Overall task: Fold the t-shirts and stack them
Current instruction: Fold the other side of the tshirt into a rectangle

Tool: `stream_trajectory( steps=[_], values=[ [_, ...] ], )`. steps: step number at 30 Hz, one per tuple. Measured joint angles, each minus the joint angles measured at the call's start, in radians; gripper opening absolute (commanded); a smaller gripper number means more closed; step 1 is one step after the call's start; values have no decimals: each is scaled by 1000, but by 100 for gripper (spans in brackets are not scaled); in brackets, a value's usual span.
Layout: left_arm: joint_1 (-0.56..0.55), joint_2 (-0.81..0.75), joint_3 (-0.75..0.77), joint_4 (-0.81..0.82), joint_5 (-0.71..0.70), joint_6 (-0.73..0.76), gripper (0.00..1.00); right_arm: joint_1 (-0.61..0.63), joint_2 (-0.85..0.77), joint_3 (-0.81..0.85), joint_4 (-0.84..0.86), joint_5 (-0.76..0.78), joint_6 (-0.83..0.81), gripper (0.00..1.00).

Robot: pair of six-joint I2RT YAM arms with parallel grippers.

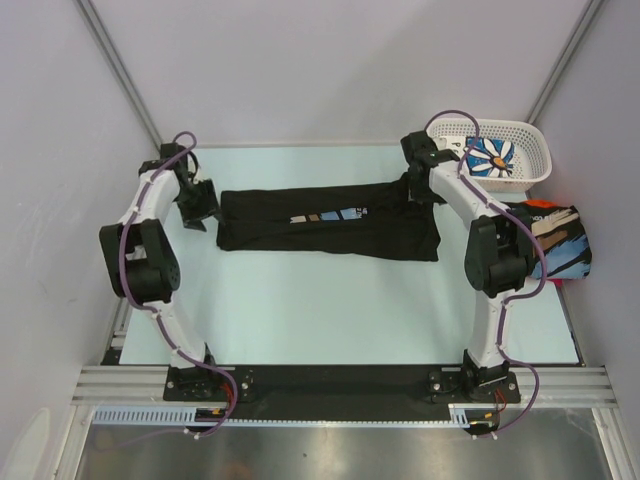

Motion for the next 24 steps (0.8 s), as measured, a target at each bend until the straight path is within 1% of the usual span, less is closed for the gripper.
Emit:
stream_trajectory(
  steps=[2,5,10,12,15,20,24],
  values=[
    [-21,4,-12,-3,17,12,54,0,0,1,-1,-2,0,55],
    [-71,14,-14,-4,35,23,58,0,1,1,-2,-11,0,55],
    [-139,47,-14,-5,39,26,58,0,1,1,-4,-19,0,55],
    [-147,71,-12,-8,37,26,61,0,1,1,-4,-19,-1,55],
    [-145,106,2,-28,1,29,62,0,1,1,-5,-19,-3,54],
    [-143,118,18,-47,-65,30,60,0,1,1,-5,-19,-3,54],
    [-142,118,43,-51,-77,30,57,0,1,1,-5,-26,-3,54]
  ],
)
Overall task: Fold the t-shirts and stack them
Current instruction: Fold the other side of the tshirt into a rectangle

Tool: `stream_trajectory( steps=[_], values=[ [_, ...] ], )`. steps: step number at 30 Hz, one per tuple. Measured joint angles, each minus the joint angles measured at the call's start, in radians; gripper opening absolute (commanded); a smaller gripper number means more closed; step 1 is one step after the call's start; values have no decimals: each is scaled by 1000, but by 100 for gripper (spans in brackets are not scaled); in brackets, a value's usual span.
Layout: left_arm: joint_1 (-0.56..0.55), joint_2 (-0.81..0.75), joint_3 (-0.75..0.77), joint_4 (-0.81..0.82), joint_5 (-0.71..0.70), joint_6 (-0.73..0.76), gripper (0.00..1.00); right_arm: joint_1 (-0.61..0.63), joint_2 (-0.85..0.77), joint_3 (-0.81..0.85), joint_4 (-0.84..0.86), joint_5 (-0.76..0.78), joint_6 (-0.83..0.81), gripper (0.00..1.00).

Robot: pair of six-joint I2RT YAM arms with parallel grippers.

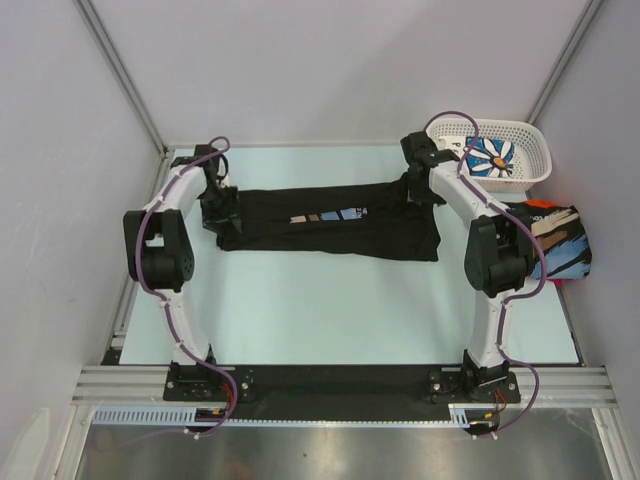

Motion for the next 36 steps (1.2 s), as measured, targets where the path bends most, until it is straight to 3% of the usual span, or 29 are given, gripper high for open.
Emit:
stream_trajectory(
  steps=[9,12,15,16,36],
  values=[
    [0,63,57,-3,-25,0,59,0,0,0,0,0,-4,54],
    [0,93,67,-9,-40,0,51,0,0,0,0,0,-4,54],
    [0,111,78,-12,-41,-3,17,0,0,0,0,0,-4,54],
    [0,113,83,-14,-41,-7,0,0,0,0,0,0,-4,54],
    [32,113,122,7,-42,-45,0,0,3,4,-9,-1,-11,54]
  ],
)
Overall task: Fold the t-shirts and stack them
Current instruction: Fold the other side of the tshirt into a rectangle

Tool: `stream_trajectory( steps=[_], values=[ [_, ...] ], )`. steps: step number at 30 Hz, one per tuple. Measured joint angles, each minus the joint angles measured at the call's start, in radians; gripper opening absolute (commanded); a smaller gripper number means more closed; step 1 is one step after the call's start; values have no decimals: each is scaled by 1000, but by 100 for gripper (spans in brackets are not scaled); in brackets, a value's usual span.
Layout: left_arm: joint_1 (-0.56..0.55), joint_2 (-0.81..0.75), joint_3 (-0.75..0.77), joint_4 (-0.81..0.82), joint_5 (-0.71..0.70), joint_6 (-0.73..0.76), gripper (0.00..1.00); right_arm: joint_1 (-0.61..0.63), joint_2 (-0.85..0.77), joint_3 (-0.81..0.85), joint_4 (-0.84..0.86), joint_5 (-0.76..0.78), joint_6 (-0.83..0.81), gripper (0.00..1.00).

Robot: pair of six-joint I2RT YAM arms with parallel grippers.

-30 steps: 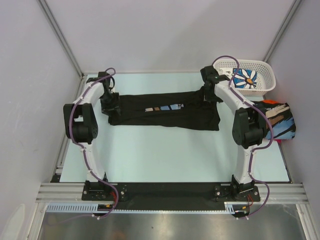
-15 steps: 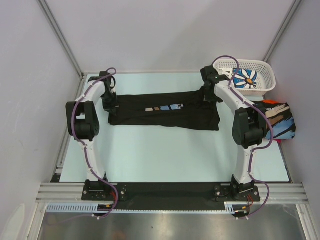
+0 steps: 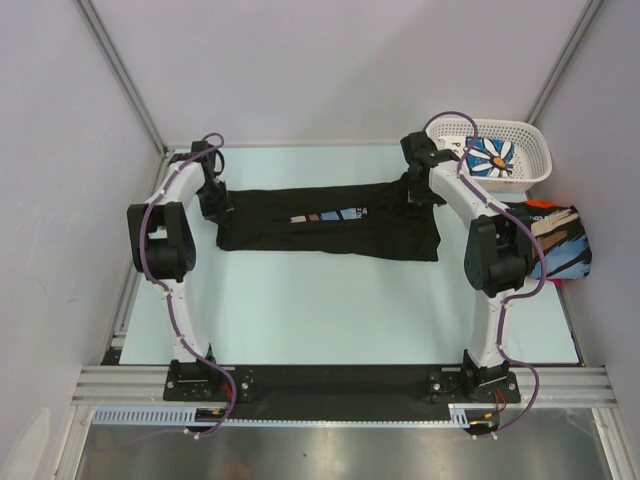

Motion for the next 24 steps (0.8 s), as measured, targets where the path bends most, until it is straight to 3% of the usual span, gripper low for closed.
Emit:
stream_trajectory(
  steps=[15,16,17,19,20,24],
  values=[
    [21,87,219,16,20,-49,0,11,0,0,-6,-7,2,55],
    [21,106,235,15,21,-51,12,13,1,0,-6,-7,2,56],
    [21,121,243,15,22,-52,59,15,1,0,-6,-7,2,56],
    [22,147,245,7,21,-55,89,19,3,0,-7,-7,1,57],
    [22,159,245,1,22,-60,99,21,4,0,-7,-7,1,57],
    [27,180,238,-6,18,-79,100,29,6,0,-6,-7,-2,57]
  ],
)
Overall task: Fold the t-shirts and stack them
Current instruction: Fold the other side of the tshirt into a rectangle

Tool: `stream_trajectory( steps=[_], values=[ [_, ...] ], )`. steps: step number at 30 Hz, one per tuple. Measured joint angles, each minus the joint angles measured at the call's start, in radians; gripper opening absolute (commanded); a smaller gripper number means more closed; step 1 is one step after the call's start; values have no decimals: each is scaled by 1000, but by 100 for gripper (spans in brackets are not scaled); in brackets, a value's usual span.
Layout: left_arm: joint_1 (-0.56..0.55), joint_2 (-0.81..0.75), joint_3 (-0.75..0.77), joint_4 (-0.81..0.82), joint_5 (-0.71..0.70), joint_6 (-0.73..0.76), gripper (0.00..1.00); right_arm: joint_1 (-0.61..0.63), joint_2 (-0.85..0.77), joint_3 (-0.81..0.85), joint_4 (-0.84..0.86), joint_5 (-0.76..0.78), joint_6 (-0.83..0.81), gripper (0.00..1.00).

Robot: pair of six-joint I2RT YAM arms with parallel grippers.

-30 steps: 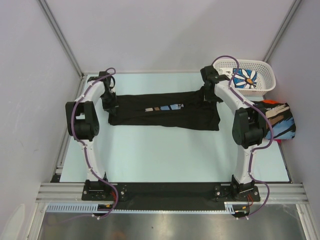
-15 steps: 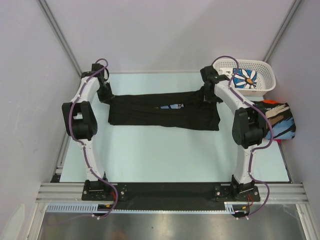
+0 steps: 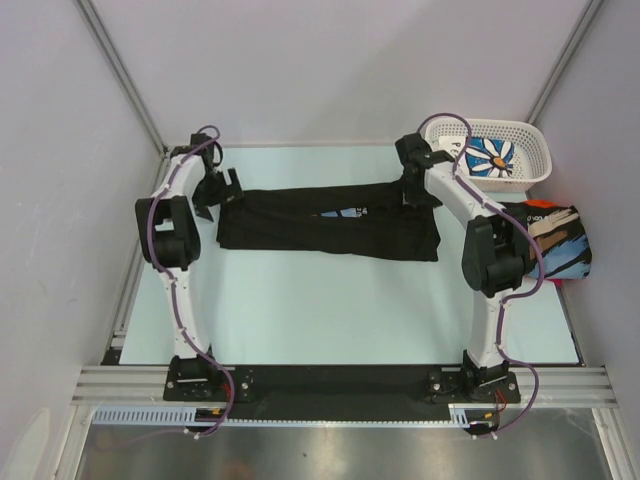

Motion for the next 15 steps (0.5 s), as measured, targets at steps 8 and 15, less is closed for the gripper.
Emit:
stream_trajectory(
  steps=[8,15],
  values=[
    [-2,-230,-156,96,40,3,58,13,-39,-84,76,-45,-27,50],
    [-29,-311,-188,147,119,36,0,25,-41,-97,109,-127,-30,53]
  ],
)
